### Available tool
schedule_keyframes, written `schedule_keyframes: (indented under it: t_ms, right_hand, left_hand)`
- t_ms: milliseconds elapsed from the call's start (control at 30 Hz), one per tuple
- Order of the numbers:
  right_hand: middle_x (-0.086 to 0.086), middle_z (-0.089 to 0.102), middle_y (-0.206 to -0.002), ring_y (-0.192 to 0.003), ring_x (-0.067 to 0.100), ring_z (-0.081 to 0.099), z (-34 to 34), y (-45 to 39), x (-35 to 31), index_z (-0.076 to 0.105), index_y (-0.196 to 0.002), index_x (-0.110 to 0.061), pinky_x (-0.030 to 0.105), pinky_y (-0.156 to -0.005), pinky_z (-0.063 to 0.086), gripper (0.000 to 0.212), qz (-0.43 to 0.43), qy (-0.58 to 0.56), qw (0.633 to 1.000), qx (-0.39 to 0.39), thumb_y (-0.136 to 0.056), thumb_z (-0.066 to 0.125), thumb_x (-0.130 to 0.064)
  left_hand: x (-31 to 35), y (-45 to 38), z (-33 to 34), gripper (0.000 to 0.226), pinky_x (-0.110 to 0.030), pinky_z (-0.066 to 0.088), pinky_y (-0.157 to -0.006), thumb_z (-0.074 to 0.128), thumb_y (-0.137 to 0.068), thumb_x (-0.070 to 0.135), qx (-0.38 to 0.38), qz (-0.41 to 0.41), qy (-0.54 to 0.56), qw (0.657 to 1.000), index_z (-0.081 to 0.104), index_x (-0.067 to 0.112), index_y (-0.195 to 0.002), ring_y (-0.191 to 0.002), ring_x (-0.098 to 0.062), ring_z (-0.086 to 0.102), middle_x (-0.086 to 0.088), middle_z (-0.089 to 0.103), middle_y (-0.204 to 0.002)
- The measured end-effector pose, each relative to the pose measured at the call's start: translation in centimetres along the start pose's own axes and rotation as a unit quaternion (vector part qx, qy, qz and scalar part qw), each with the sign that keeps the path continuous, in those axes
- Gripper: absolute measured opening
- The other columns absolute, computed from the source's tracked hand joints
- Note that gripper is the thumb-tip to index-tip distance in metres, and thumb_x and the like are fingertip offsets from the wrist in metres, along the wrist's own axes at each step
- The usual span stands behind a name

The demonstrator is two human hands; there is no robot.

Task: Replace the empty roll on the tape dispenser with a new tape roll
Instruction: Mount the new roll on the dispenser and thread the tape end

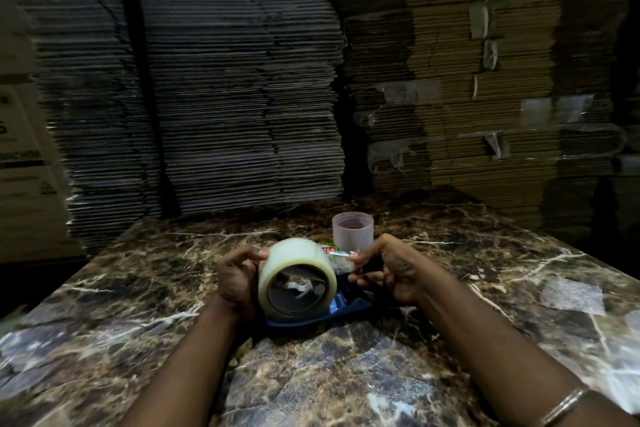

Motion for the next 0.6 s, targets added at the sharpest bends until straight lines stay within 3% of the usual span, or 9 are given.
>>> schedule_keyframes:
  t_ms: [100, 200, 333, 467, 533, 600]
  right_hand:
    - [0.011, 0.065, -0.059, -0.059, 0.020, 0.059, -0.4, -0.2, -0.1, 0.064, -0.076, 0.000, 0.024, -0.056, 0.048, 0.007, -0.020, -0.016, 1.000, 0.014, -0.078, 0.059, -0.004]
    - [0.012, 0.063, -0.061, -0.055, 0.020, 0.059, -0.7, -0.2, 0.0, 0.064, -0.073, 0.000, 0.025, -0.053, 0.050, 0.010, -0.023, -0.004, 0.999, 0.022, -0.080, 0.057, -0.002]
    - [0.014, 0.062, -0.062, -0.055, 0.023, 0.059, -0.9, -0.2, 0.2, 0.064, -0.075, 0.003, 0.030, -0.053, 0.052, 0.010, -0.015, 0.023, 0.999, 0.025, -0.081, 0.056, 0.001]
    - [0.015, 0.064, -0.061, -0.056, 0.024, 0.060, -0.9, -0.2, 0.2, 0.065, -0.076, 0.005, 0.033, -0.063, 0.054, 0.011, -0.012, 0.029, 0.999, 0.028, -0.079, 0.056, 0.001]
    - [0.015, 0.062, -0.063, -0.053, 0.023, 0.060, -0.9, -0.1, 0.2, 0.064, -0.075, 0.004, 0.032, -0.061, 0.054, 0.013, -0.016, 0.014, 0.999, 0.031, -0.081, 0.053, 0.001]
    - [0.013, 0.061, -0.064, -0.054, 0.023, 0.061, -0.8, 0.0, 0.1, 0.063, -0.078, 0.003, 0.031, -0.059, 0.054, 0.012, -0.026, 0.002, 0.999, 0.030, -0.081, 0.051, 0.001]
  left_hand:
    - [-0.3, -0.8, -1.3, 0.032, -0.029, 0.056, -0.050, 0.057, -0.050, 0.024, 0.033, -0.018, -0.008, 0.999, 0.073, -0.002, -0.060, -0.044, -0.031, 0.064, -0.020, 0.067, -0.056]
    - [-0.3, -1.3, -2.1, 0.032, -0.030, 0.057, -0.052, 0.058, -0.061, 0.024, 0.053, -0.018, -0.023, 0.998, 0.074, -0.003, -0.065, -0.047, -0.030, 0.065, -0.018, 0.069, -0.058]
    - [-0.3, -1.2, -1.5, 0.034, -0.032, 0.059, -0.054, 0.074, -0.046, 0.029, 0.039, -0.025, -0.041, 0.998, 0.076, -0.001, -0.063, -0.050, -0.029, 0.067, -0.018, 0.071, -0.061]
    - [-0.1, -1.0, -1.3, 0.029, -0.027, 0.056, -0.050, 0.060, -0.063, 0.026, 0.053, -0.028, -0.043, 0.997, 0.075, 0.002, -0.057, -0.045, -0.026, 0.064, -0.014, 0.068, -0.055]
    - [0.1, -0.7, -0.8, 0.027, -0.025, 0.055, -0.048, 0.069, -0.053, 0.027, 0.036, -0.022, -0.027, 0.999, 0.074, 0.000, -0.056, -0.043, -0.026, 0.064, -0.014, 0.067, -0.052]
    - [0.2, -0.4, -0.6, 0.032, -0.023, 0.053, -0.044, 0.075, -0.030, 0.024, 0.025, -0.003, 0.001, 1.000, 0.071, 0.000, -0.051, -0.039, -0.024, 0.062, -0.013, 0.064, -0.047]
Point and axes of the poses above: each hand's wrist, its own y-axis away from the middle knuckle, its own z-axis out of the palm, x = y × z, the point moved 4 cm from there along -y, towards the middle knuckle
